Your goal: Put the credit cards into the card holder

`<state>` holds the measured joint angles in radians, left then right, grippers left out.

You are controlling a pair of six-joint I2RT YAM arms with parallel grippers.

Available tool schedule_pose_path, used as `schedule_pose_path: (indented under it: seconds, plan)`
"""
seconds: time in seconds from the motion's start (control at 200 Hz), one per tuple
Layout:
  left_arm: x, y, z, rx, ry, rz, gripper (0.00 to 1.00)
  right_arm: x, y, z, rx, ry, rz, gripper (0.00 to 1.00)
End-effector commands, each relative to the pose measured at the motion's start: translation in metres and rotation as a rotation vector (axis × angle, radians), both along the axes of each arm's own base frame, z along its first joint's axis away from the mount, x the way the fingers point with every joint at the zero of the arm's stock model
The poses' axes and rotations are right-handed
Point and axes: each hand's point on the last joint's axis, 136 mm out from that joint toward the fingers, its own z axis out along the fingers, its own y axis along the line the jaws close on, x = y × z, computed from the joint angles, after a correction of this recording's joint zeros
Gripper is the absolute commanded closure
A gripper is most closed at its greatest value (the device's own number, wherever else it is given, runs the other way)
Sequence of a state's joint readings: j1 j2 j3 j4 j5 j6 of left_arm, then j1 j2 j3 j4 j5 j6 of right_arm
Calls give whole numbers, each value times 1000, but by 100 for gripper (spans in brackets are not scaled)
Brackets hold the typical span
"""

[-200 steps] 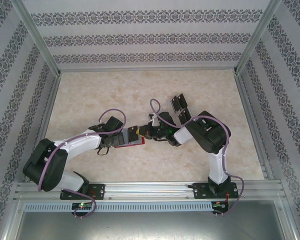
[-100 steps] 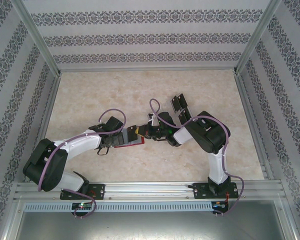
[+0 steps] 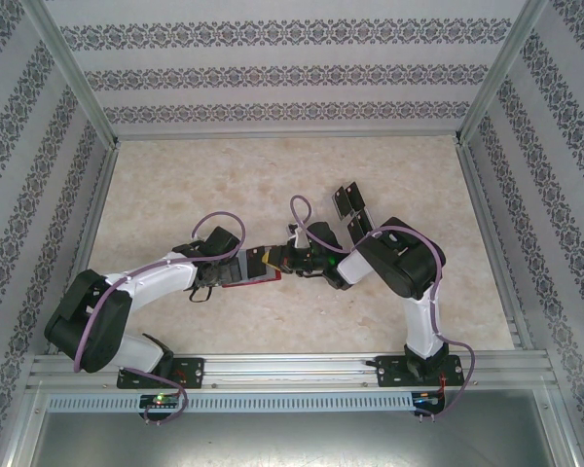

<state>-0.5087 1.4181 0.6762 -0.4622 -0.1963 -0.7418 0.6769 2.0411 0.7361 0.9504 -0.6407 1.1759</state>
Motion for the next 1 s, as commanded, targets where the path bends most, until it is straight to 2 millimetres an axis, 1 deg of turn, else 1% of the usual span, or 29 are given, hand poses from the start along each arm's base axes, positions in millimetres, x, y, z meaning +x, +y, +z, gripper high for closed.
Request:
schedule_pose_path:
  seconds: [0.0,0.18,0.33,0.625,0.739,0.844,0.994]
  plan:
    - [-17,16,-12,52,60,25,0,-3,-1,-10,-13,-5,-3,100]
    - [-18,17,-12,55,60,23,0,0,-5,-20,-47,-1,-6,100]
    - [-17,16,-12,54,59,23,0,0,-3,-23,-65,0,8,100]
    - [-18,17,-12,54,60,25,0,-1,7,-23,-65,2,39,100]
    - [-17,17,-11,54,59,25,0,0,8,-24,-71,1,38,100]
    - [-18,17,-12,55,61,24,0,5,5,-24,-82,-5,31,100]
    - [-19,18,-13,56,64,25,0,10,-3,-29,-115,-13,25,100]
